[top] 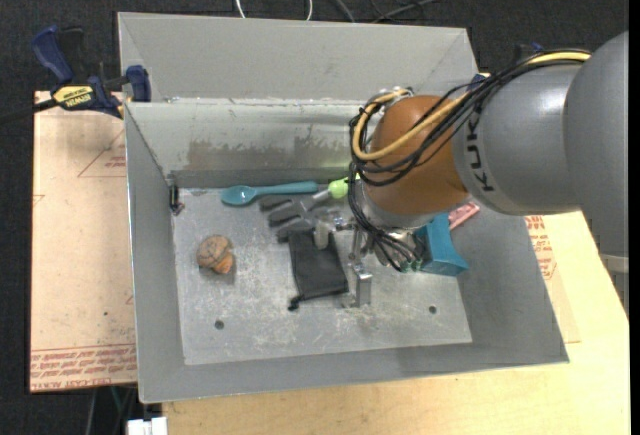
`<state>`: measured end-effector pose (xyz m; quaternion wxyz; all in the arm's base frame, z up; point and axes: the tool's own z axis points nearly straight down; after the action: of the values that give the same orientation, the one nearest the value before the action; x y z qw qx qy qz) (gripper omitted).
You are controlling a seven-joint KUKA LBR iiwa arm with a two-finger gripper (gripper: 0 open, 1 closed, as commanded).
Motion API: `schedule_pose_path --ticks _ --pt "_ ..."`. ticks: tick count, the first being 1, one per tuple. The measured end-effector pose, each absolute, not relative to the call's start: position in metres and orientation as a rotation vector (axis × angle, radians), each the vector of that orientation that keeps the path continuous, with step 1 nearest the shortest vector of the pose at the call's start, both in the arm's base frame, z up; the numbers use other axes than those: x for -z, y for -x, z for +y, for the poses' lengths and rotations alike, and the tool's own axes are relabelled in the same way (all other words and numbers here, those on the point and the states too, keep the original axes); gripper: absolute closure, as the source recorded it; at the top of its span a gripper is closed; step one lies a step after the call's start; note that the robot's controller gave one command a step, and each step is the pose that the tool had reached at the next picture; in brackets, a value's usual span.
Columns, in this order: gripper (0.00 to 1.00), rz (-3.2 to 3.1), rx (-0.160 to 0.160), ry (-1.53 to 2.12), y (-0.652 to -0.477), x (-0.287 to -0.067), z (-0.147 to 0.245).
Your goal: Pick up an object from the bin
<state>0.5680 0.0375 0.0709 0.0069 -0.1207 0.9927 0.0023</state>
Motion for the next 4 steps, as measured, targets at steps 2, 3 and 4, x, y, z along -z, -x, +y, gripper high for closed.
schedule_pose_path --ticks 2,3,4 --pt "0.00 3.100 -0.008 0.452 -0.5658 -0.0680 0.0385" --pt "1.00 3.069 -0.006 0.613 -0.5586 -0.0700 0.0408" --pt "1.00 3.069 -0.007 0.613 -0.5583 -0.0711 0.0408"
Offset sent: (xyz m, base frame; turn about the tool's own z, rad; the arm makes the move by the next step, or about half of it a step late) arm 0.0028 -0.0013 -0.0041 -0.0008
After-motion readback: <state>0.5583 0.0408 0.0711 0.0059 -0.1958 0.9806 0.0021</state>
